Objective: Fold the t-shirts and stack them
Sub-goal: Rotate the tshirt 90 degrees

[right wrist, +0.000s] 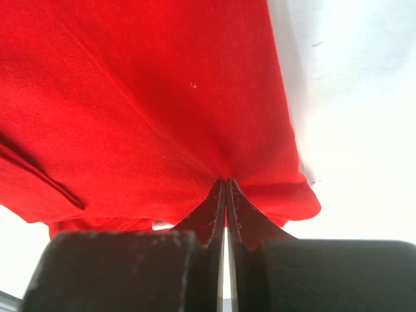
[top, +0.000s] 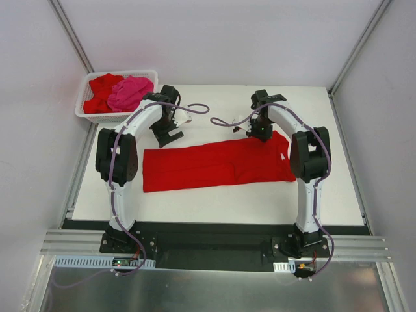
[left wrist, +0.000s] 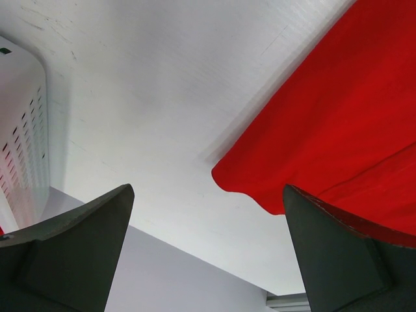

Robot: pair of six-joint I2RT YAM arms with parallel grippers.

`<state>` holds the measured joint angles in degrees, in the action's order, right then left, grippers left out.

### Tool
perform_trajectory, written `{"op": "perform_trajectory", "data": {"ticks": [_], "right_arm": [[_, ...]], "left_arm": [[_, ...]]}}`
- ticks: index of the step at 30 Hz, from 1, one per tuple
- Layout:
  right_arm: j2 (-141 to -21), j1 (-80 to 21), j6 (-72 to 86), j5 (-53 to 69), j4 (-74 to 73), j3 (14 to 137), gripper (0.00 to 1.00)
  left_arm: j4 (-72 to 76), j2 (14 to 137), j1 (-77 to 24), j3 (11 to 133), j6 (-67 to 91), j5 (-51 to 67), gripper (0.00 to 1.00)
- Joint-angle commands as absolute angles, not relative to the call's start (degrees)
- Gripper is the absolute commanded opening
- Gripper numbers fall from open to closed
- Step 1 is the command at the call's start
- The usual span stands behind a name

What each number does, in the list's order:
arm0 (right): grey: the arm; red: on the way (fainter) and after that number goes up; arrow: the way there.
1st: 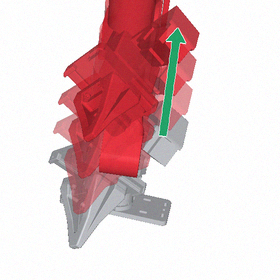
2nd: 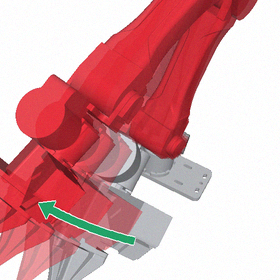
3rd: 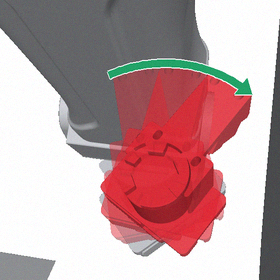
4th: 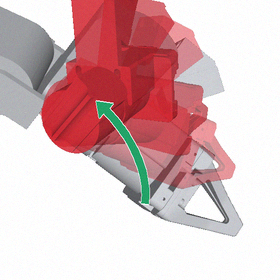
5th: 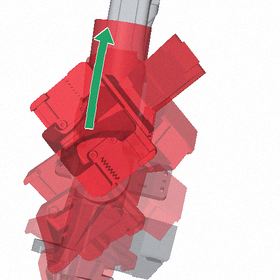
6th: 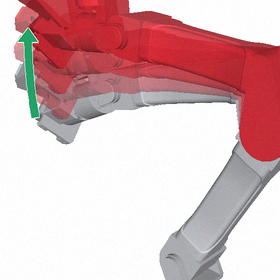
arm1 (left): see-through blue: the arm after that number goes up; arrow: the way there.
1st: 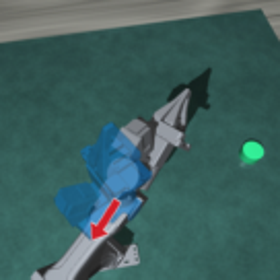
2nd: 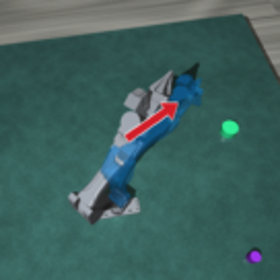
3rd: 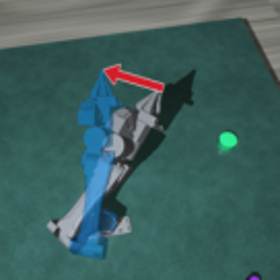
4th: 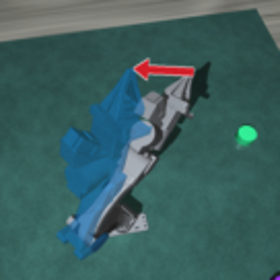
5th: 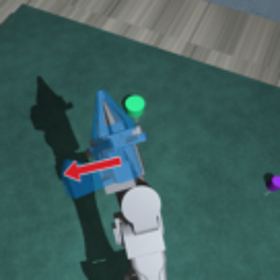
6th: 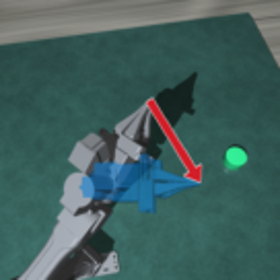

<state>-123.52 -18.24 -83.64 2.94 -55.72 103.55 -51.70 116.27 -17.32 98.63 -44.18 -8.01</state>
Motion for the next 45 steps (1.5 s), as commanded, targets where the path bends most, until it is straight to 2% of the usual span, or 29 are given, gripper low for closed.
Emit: {"op": "perform_trajectory", "data": {"ticks": [1,21,35,38,39,41,42,45], "right_arm": [[-123.40,-18.55,-84.38,2.02,-56.16,106.78,0.01],[-124.98,-19.07,-85.78,0.44,-56.34,108.46,0.01],[-128.76,-17.93,-87.80,-9.21,-51.16,109.24,0.01],[-129.90,-17.49,-87.89,-11.16,-50.45,109.69,0.39],[-129.82,-17.40,-87.46,-11.34,-50.19,109.69,0.60],[-128.33,-17.32,-84.31,-11.25,-47.65,109.69,0.80],[-127.62,-17.23,-83.16,-10.90,-47.29,109.86,0.87],[-124.37,-17.49,-76.24,-9.32,-47.72,110.56,0.89]], "left_arm": [[-52.82,116.72,-18.11,100.64,-44.65,-8.88,0.99],[-52.82,117.07,-18.90,101.16,-44.74,-9.67,0.99],[-52.82,116.28,-18.98,100.19,-45.17,-10.02,0.99],[-52.74,116.37,-19.16,100.20,-45.18,-10.02,0.99],[-52.73,116.37,-19.25,100.20,-45.09,-10.02,0.99],[-52.73,116.28,-19.34,100.11,-45.18,-10.11,0.99],[-52.82,116.19,-19.34,100.02,-45.09,-10.11,0.99],[-52.82,116.28,-19.42,99.58,-45.09,-9.93,0.99]]}}
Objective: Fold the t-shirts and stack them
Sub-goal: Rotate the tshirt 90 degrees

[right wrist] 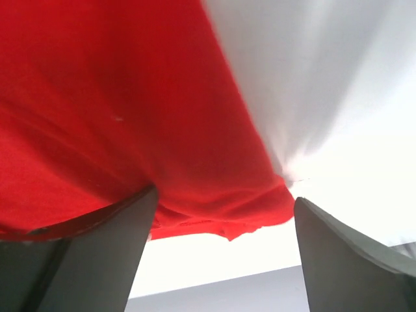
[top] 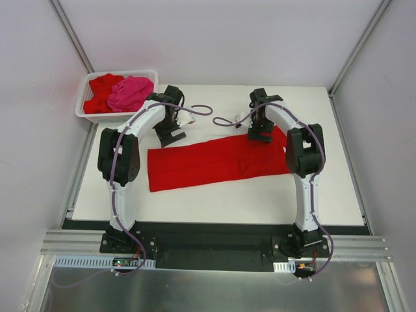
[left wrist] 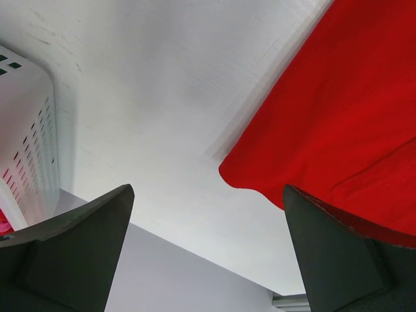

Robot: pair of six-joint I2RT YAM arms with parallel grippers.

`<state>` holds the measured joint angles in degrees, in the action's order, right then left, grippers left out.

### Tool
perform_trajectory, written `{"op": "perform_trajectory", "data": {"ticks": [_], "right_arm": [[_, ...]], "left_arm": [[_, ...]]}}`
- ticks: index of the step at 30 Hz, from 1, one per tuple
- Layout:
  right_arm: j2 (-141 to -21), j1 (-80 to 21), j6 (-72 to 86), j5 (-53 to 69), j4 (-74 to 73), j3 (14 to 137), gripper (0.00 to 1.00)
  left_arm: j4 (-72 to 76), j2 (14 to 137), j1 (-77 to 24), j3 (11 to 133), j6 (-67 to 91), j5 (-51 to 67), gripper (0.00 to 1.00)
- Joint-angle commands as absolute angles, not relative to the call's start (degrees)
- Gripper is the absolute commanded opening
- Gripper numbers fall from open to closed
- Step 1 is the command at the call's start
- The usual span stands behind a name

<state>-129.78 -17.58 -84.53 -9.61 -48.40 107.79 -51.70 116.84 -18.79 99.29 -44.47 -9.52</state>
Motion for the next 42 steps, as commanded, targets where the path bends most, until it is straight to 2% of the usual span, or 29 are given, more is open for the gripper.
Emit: {"op": "perform_trajectory", "data": {"ticks": [1,6,8,13,16,17,27,38,42], "right_arm": [[-123.58,-17.75,-74.46,-7.58,-48.51,110.65,0.89],[-117.87,-18.63,-67.16,-0.54,-56.94,110.21,0.86],[-116.72,-18.72,-64.52,5.69,-61.68,110.65,0.85],[-114.70,-18.81,-63.45,20.71,-72.92,110.04,0.82],[-114.70,-19.34,-64.07,23.72,-74.44,106.97,0.78],[-114.52,-19.68,-64.51,23.64,-73.92,104.79,0.75],[-112.15,-21.71,-60.04,16.54,-59.95,91.41,0.75],[-108.37,-18.37,-47.82,1.06,-47.03,89.83,0.84],[-108.19,-17.67,-46.76,-3.68,-44.13,88.94,0.87]], "left_arm": [[-52.82,116.28,-19.42,99.58,-45.09,-9.84,0.99],[-52.82,116.72,-19.60,99.14,-45.00,-8.88,0.99],[-52.82,116.89,-19.69,99.23,-45.09,-8.79,0.99],[-52.73,117.42,-19.78,99.40,-44.83,-8.61,1.00],[-52.82,117.33,-19.86,99.23,-44.83,-8.61,0.99],[-52.82,117.33,-19.86,98.97,-44.91,-8.70,0.99],[-52.74,113.30,-16.09,92.29,-45.09,-8.44,0.99],[-48.26,102.48,-13.89,73.06,-50.62,-6.94,0.99],[-46.67,101.25,-14.32,71.37,-53.43,-8.70,0.99]]}}
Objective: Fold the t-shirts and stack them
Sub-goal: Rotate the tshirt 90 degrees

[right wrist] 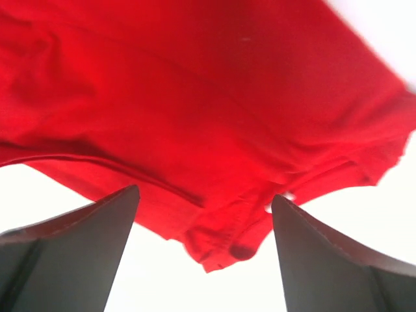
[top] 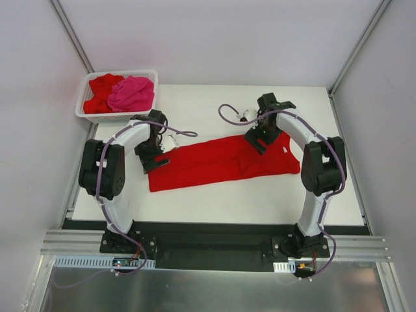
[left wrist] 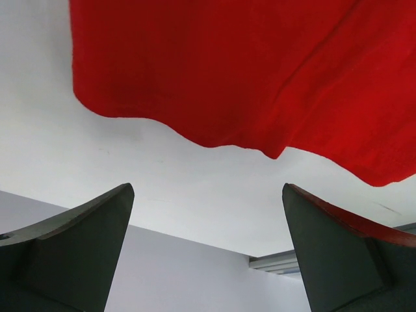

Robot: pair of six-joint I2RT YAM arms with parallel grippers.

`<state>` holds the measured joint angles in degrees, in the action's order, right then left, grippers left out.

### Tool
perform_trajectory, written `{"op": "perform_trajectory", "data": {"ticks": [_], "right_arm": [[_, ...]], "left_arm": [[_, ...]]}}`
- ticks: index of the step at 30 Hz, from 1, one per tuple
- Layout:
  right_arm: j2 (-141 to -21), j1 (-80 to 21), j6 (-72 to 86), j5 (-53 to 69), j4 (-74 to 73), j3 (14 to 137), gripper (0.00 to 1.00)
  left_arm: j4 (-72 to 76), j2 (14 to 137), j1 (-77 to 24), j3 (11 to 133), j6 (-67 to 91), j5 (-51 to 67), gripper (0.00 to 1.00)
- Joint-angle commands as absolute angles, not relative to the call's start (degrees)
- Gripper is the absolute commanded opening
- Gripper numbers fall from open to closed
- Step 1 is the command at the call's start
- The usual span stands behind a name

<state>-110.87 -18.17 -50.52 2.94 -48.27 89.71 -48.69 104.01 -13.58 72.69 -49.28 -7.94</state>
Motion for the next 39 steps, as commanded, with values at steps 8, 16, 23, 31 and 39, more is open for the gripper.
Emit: {"op": "perform_trajectory", "data": {"ticks": [8,16,23,31,39], "right_arm": [[-112.49,-13.19,-37.45,2.28,-45.17,93.51,0.96],[-112.50,-12.48,-34.10,4.31,-44.56,92.03,0.96],[-111.80,-12.39,-35.86,5.09,-44.56,91.14,0.96],[-112.06,-12.30,-36.30,6.51,-45.09,88.33,0.96],[-114.34,-11.69,-37.44,6.76,-48.86,89.64,0.96]], "left_arm": [[-42.10,96.16,-18.89,74.00,-56.86,-3.98,0.99],[-42.01,91.50,-22.14,75.85,-51.25,6.32,0.99],[-42.45,93.51,-23.12,75.50,-45.10,9.58,0.99],[-42.36,97.91,-23.38,76.20,-43.07,10.72,0.99],[-42.54,100.72,-23.29,75.94,-41.05,11.69,0.99]]}}
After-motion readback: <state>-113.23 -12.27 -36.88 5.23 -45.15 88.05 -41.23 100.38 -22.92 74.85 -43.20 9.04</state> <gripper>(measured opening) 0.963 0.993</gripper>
